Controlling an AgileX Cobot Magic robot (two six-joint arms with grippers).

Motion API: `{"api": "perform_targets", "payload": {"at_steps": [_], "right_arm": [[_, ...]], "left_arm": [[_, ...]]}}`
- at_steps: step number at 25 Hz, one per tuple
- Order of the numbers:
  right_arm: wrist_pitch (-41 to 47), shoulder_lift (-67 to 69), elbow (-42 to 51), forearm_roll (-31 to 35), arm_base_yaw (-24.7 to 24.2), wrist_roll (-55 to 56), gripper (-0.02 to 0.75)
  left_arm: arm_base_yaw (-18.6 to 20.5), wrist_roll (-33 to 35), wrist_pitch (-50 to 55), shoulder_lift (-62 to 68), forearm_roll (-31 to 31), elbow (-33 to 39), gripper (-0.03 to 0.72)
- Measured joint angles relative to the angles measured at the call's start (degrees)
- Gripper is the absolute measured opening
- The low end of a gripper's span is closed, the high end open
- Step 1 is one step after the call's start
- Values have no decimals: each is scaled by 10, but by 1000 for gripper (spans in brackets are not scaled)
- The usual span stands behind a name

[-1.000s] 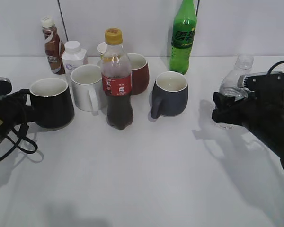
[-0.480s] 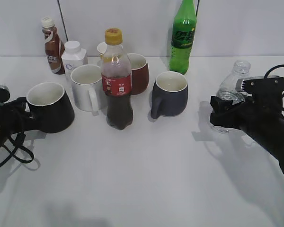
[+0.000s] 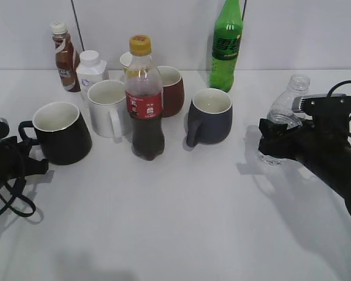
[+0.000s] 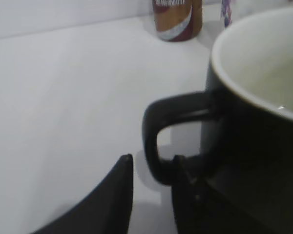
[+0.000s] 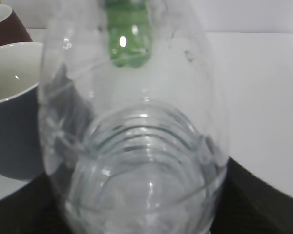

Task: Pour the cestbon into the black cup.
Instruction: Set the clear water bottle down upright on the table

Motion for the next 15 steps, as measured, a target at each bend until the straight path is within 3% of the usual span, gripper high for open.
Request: {"api": "perform_targets", "payload": {"at_steps": [12,15], "right_arm": [[1,0,1,-53,-1,-22,487],[1,0,1,-53,-1,-23,541]], "left_arm": [[0,0,3,-33,22,49,245],[0,0,3,-59,44,67,245]]}}
